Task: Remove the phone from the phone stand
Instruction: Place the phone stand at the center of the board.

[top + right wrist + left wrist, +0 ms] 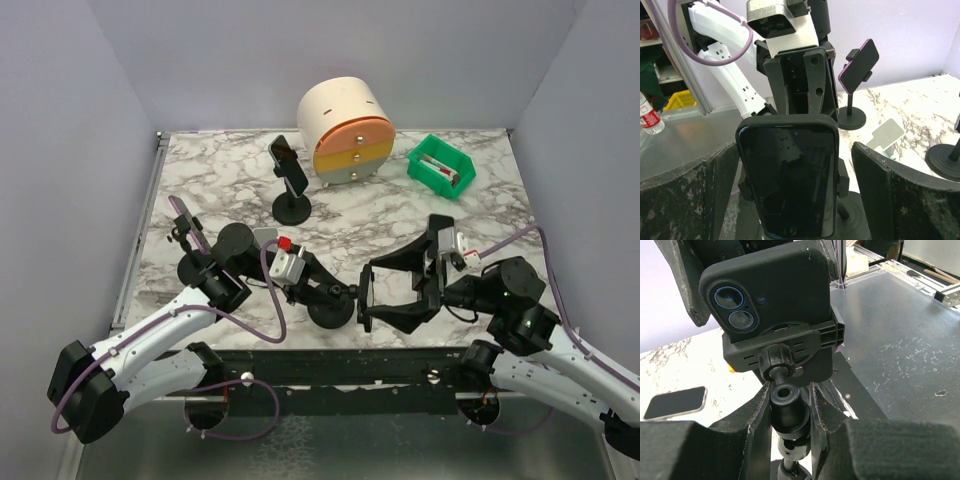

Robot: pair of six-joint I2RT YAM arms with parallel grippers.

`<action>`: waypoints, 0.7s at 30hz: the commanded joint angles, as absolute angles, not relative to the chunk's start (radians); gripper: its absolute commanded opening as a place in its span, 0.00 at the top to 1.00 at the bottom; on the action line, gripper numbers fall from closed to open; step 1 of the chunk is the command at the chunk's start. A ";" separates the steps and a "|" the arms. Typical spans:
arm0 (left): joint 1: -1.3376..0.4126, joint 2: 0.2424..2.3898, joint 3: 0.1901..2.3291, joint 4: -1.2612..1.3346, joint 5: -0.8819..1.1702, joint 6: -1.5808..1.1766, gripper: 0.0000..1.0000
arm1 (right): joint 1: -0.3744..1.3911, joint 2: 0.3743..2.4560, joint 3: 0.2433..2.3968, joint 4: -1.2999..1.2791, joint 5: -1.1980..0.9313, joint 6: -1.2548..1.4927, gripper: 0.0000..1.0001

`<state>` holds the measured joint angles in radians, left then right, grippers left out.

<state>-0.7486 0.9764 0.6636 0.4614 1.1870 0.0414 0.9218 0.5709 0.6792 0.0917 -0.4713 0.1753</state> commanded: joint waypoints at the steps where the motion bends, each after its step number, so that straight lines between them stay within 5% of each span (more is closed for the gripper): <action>1: -0.755 0.958 0.726 0.558 1.155 0.062 1.00 | 0.925 0.598 0.686 0.133 -0.469 0.180 0.00; 12: -0.755 0.966 0.738 0.558 1.142 0.066 1.00 | 0.925 0.637 0.687 0.112 -0.515 0.189 0.05; 21: -0.755 0.992 0.724 0.558 1.061 0.079 1.00 | 0.925 0.631 0.701 0.065 -0.415 0.176 0.41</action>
